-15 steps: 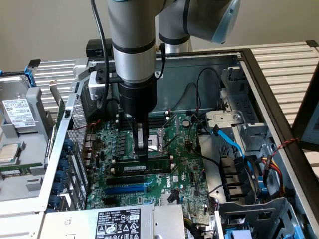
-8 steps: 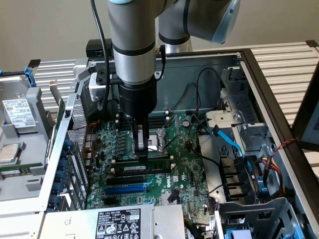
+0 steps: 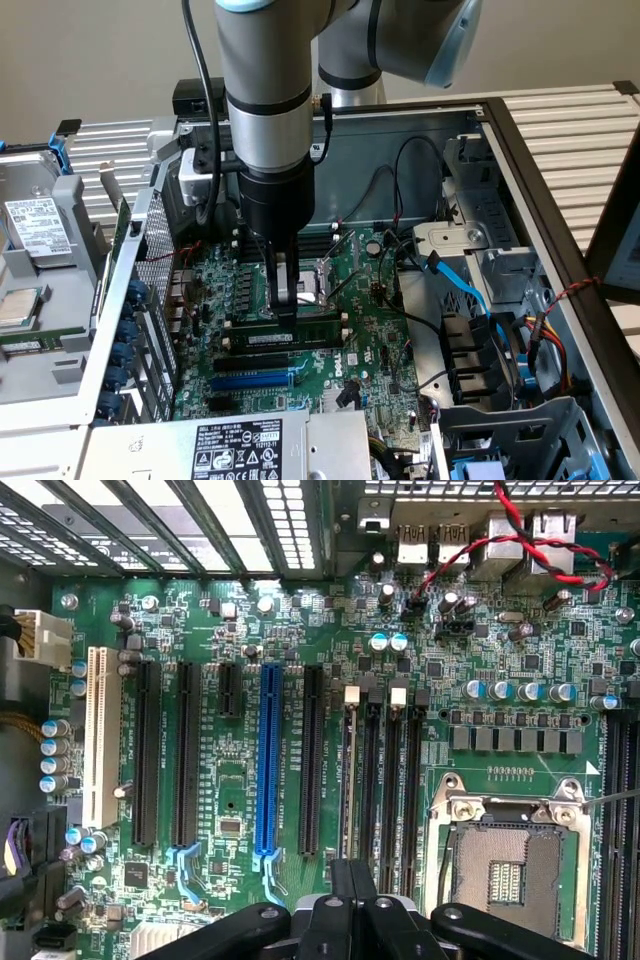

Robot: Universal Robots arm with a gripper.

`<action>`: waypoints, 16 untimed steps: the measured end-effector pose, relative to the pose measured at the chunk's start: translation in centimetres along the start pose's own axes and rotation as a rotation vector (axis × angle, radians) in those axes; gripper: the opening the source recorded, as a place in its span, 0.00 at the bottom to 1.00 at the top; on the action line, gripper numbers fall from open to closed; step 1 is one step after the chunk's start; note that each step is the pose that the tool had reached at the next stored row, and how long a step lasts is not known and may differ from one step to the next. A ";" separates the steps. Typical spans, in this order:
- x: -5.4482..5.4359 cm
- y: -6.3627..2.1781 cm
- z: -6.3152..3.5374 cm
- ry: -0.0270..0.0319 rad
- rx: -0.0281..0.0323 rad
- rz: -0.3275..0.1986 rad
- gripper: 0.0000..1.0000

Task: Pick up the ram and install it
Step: 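Press down the ram until it locks into place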

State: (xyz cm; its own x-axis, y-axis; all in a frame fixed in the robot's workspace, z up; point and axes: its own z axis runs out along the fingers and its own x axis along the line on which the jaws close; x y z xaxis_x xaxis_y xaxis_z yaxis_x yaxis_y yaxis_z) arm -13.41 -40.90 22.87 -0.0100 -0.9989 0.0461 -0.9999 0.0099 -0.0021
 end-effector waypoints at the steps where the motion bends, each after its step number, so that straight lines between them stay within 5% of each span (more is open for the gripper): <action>1: 0.0 0.00 0.00 -0.0001 0.0000 0.000 0.11; 13: 0.1 0.01 0.33 -0.0012 -0.0005 0.000 0.11; 16: 0.1 -0.02 -0.10 -0.0059 0.0011 0.000 0.11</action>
State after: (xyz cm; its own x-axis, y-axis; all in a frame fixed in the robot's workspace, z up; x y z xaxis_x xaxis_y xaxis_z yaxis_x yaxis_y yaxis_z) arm -13.39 -40.97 22.97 -0.0101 -0.9991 0.0402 -0.9999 0.0100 -0.0032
